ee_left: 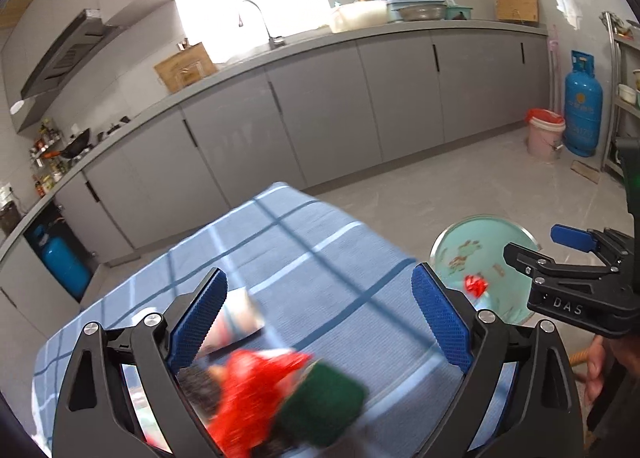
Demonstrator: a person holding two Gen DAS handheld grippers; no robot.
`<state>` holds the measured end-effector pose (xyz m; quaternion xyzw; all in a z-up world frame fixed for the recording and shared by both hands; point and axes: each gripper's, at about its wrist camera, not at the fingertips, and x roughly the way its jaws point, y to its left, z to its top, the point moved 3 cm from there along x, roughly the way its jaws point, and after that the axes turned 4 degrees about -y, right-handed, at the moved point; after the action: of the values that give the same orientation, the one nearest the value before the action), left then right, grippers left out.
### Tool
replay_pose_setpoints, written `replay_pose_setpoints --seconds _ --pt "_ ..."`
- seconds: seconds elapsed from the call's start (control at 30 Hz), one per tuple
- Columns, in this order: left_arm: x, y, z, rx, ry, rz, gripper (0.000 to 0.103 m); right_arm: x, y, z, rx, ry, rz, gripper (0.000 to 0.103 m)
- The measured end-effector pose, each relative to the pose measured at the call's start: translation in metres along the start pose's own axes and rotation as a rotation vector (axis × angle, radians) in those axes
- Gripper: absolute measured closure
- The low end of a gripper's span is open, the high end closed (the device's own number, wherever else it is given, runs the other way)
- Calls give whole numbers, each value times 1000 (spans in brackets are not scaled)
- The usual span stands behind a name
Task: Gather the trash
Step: 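Move both grippers back over the trash on the table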
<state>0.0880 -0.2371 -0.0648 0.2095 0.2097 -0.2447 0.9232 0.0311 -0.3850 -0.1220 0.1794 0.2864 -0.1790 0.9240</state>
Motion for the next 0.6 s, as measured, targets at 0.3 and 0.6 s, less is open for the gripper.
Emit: replay_pose_setpoints --seconds 0.3,0.6 --pt "-31 96 -50 -88 36 161 11 -6 66 -13 -92 7 46 22" --pt "-43 169 -110 -172 121 280 11 -8 126 -32 -189 50 113 19"
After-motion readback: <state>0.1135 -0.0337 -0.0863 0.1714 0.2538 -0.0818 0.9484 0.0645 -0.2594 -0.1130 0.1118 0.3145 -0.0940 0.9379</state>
